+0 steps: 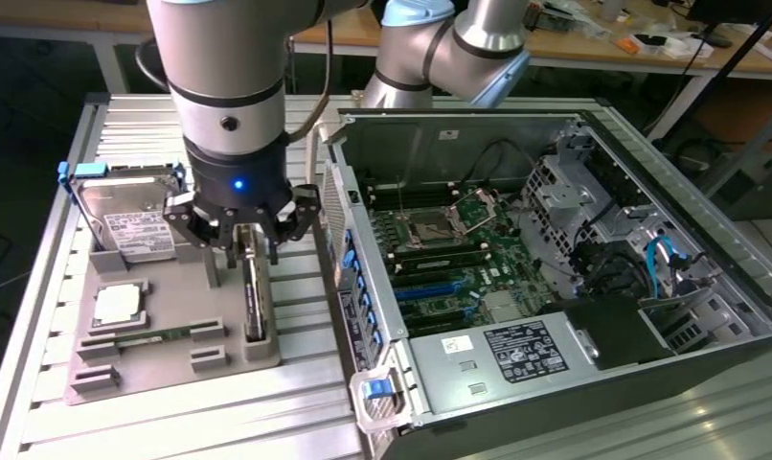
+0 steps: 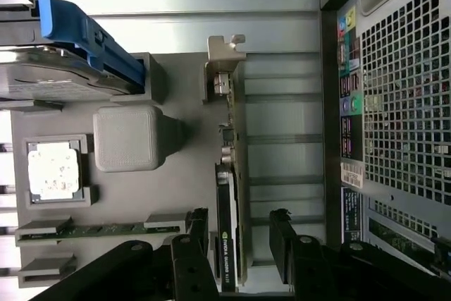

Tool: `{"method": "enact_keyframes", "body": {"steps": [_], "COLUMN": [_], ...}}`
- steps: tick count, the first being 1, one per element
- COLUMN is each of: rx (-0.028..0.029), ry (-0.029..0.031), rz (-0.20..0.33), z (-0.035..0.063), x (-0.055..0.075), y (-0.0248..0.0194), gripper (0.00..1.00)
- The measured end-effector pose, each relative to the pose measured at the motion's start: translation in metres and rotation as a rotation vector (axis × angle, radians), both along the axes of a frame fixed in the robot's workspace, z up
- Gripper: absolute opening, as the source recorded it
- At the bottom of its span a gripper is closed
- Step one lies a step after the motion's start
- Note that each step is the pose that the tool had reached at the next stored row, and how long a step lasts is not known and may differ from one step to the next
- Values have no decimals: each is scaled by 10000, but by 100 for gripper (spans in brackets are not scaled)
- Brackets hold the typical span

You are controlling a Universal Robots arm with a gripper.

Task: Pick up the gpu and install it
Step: 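Pick up the gpu and move the gpu toward the slot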

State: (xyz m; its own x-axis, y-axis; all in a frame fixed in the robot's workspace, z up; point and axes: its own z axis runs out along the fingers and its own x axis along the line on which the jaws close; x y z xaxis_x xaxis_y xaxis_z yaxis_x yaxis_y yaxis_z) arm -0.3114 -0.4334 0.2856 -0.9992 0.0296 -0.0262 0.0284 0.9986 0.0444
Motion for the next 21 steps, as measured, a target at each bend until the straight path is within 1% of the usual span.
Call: {"method": "enact_keyframes", "body": {"steps": [3,5,12,15,19,21], "rx": [-2,0,0,-1,0,-4], "ry": [-3,-4,-3,-2,-3,-3], "rz": [0,0,3,13,16,19], "z": [-60,-95,-224,-319,-405,-406], "x": [-52,-65,-64,-33,-14,-15], "y": [0,0,0,0,0,0], "gripper": [48,48,48,48,48,48]}}
